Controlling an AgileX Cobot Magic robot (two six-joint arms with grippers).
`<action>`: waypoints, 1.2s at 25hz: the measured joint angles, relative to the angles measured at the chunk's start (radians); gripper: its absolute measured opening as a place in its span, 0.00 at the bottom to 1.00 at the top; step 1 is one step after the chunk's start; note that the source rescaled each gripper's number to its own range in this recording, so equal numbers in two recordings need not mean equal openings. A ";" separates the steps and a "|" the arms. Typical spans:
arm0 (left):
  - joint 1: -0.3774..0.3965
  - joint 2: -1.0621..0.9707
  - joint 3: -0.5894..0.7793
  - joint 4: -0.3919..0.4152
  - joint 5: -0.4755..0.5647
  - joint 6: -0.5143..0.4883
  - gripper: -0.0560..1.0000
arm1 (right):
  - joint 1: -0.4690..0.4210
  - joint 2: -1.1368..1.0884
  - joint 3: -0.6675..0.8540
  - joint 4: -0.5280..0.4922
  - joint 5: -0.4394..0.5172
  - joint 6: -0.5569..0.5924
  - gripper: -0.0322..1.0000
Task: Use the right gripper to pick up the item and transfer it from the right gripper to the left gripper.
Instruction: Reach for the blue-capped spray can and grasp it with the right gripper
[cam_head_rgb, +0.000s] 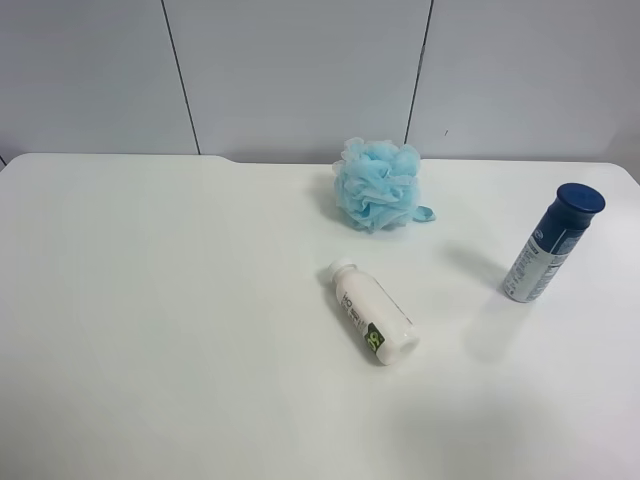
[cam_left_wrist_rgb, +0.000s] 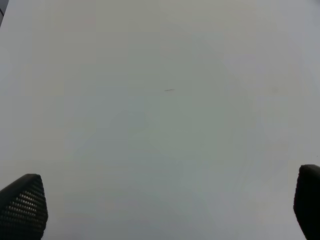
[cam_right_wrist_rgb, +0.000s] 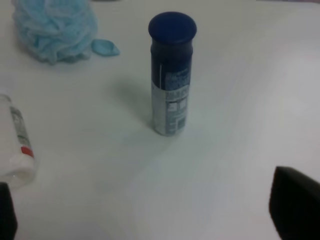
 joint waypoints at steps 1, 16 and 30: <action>0.000 0.000 0.000 0.000 0.000 0.000 1.00 | 0.000 0.001 0.000 0.000 0.000 0.007 1.00; 0.000 0.000 0.000 0.000 0.000 0.000 1.00 | 0.000 0.774 -0.427 -0.002 0.080 0.053 1.00; 0.000 0.000 0.000 0.000 0.000 0.000 1.00 | -0.008 1.322 -0.704 -0.011 0.126 0.056 1.00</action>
